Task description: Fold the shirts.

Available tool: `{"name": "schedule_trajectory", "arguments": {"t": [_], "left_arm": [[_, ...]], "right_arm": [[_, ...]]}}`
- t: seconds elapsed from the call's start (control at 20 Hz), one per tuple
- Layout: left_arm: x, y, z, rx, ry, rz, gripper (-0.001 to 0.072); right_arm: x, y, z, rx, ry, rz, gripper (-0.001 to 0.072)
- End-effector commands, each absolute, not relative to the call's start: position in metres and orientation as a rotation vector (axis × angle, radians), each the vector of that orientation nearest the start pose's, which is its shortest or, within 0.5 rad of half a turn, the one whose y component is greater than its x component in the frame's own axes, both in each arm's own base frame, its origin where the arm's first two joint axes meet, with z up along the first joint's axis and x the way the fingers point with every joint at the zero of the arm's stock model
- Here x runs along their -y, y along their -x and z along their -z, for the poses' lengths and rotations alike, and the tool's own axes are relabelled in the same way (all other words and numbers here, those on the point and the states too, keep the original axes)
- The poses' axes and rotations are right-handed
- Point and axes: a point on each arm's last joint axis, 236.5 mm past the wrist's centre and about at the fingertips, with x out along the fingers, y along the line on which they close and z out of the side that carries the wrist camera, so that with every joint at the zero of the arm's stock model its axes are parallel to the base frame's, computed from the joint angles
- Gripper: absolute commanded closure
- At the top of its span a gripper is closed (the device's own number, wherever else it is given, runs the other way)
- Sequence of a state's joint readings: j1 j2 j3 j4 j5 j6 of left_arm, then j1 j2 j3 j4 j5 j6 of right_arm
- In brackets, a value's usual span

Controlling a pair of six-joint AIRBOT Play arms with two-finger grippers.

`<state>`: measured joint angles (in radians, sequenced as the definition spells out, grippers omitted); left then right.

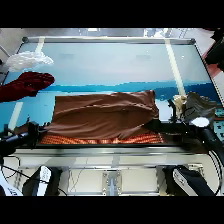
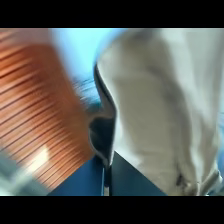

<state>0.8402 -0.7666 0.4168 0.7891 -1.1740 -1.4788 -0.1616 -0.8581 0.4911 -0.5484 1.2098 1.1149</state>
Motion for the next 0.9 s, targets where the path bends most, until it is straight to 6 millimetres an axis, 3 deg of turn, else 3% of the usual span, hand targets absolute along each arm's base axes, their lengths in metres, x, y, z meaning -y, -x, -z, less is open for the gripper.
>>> {"name": "schedule_trajectory", "arguments": {"t": [0.0, 0.2, 0.35, 0.55, 0.7, 0.85], "left_arm": [[-0.048, -0.278, -0.035, -0.881, 0.994, -0.118, 0.0698], [-0.05, -0.303, -0.043, -1.025, 0.715, -0.078, 0.0699], [-0.042, -0.345, -0.033, -1.093, 0.577, -0.052, 0.0699], [-0.054, -0.407, -0.002, -1.137, 0.435, -0.127, 0.0699], [-0.045, -0.436, 0.031, -1.202, 0.363, -0.124, 0.0699], [-0.055, -0.457, 0.055, -1.186, 0.283, -0.191, 0.0698]], "right_arm": [[-0.127, -0.28, -0.045, -1.047, -0.622, -0.52, 0.0696], [-0.105, -0.338, -0.078, -0.919, -0.549, -0.463, 0.0697], [-0.098, -0.378, -0.079, -0.925, -0.526, -0.474, 0.0697], [-0.085, -0.431, -0.046, -0.958, -0.537, -0.437, 0.0697], [-0.092, -0.45, -0.004, -1.019, -0.528, -0.433, 0.0696], [-0.103, -0.466, 0.039, -1.054, -0.52, -0.397, 0.0696]]}}
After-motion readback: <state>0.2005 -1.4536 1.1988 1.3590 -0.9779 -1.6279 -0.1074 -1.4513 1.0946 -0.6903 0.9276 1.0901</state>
